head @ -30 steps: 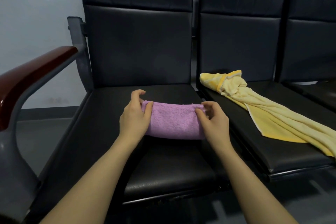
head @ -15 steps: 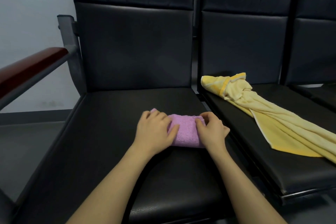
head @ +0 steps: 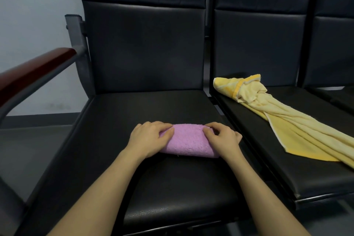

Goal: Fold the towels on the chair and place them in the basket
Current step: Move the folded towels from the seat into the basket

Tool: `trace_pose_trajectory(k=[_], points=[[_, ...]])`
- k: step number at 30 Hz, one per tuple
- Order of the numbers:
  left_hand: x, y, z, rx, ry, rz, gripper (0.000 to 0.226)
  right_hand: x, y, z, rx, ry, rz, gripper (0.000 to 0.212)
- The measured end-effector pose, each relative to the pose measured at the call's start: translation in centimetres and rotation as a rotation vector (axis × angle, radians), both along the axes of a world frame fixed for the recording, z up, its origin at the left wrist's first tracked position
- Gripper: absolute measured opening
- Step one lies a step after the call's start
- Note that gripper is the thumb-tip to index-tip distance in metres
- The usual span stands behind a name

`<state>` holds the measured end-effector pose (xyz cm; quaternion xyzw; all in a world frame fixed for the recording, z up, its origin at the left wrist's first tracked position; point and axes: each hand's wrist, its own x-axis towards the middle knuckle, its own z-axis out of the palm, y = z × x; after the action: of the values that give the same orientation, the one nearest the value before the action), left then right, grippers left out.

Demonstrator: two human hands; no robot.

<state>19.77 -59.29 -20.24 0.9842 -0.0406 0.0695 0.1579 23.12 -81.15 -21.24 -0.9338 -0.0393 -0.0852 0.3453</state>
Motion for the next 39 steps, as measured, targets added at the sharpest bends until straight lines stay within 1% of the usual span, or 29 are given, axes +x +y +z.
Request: trace_pose_trajectory(k=[2,3,6,7,9,11,13,14,16,19,20,21,25,26,29,32,35,37,39], points=[[-0.8,0.4,0.2,-0.016,-0.010,-0.031,0.039,-0.5,-0.6,0.3,0.001,0.022,0.019,0.018],[-1.2,0.7,0.3,-0.062,-0.012,-0.035,0.035,-0.8,-0.9,0.5,0.014,0.036,0.027,0.017],[-2.2,1.4,0.2,-0.302,-0.022,-0.007,0.025,-1.6,-1.4,0.4,0.071,0.046,0.035,0.011],[-2.5,1.6,0.1,-0.349,-0.033,-0.005,0.024,-1.9,-1.4,0.3,0.079,0.045,0.030,0.011],[-2.9,1.5,-0.1,-0.384,-0.068,0.005,0.028,-2.3,-1.3,0.1,0.069,0.051,0.015,0.019],[-2.9,1.0,-0.1,-0.306,-0.098,0.083,0.043,-2.6,-1.2,0.0,0.024,0.078,0.011,0.031],[-2.7,0.4,0.0,-0.206,-0.102,0.215,0.058,-2.7,-1.1,-0.1,-0.015,0.094,0.019,0.036],[-2.5,0.1,0.1,-0.192,-0.094,0.267,0.062,-2.7,-1.0,-0.2,-0.029,0.094,0.022,0.037],[-2.4,-0.4,0.1,-0.197,-0.119,0.306,0.059,-2.8,-0.8,-0.4,-0.053,0.082,0.022,0.039],[-2.2,-0.8,-0.4,-0.134,-0.261,0.216,0.037,-2.9,-0.5,-0.7,-0.067,0.046,0.011,0.039],[-2.2,-0.9,-0.6,-0.107,-0.271,0.183,0.030,-2.9,-0.4,-0.9,-0.066,0.036,0.007,0.038],[-2.1,-0.9,-0.7,-0.100,-0.250,0.166,0.028,-2.9,-0.4,-1.0,-0.066,0.027,0.003,0.037],[-2.0,0.1,-0.7,-0.198,-0.092,0.176,0.033,-3.1,-0.3,-1.3,-0.045,-0.009,0.025,0.031],[-1.9,0.3,-0.7,-0.189,-0.054,0.181,0.035,-3.2,-0.2,-1.3,-0.030,-0.027,0.040,0.030],[-2.0,0.5,-0.6,-0.063,0.043,0.180,0.044,-3.9,-0.1,-1.4,-0.027,-0.098,0.085,0.032],[-2.0,0.2,-0.7,-0.041,0.029,0.157,0.044,-4.2,0.0,-1.4,-0.032,-0.099,0.087,0.033],[-2.1,0.0,-0.7,-0.118,0.002,0.112,0.038,-4.3,0.2,-1.1,-0.043,-0.067,0.085,0.032],[-2.6,-0.3,-0.7,-0.156,-0.018,0.055,0.036,-4.2,0.3,-0.7,-0.051,-0.049,0.096,0.028],[-3.4,-0.6,-0.4,-0.200,-0.070,0.031,0.036,-4.4,0.2,-0.4,-0.002,-0.035,0.096,0.023]])
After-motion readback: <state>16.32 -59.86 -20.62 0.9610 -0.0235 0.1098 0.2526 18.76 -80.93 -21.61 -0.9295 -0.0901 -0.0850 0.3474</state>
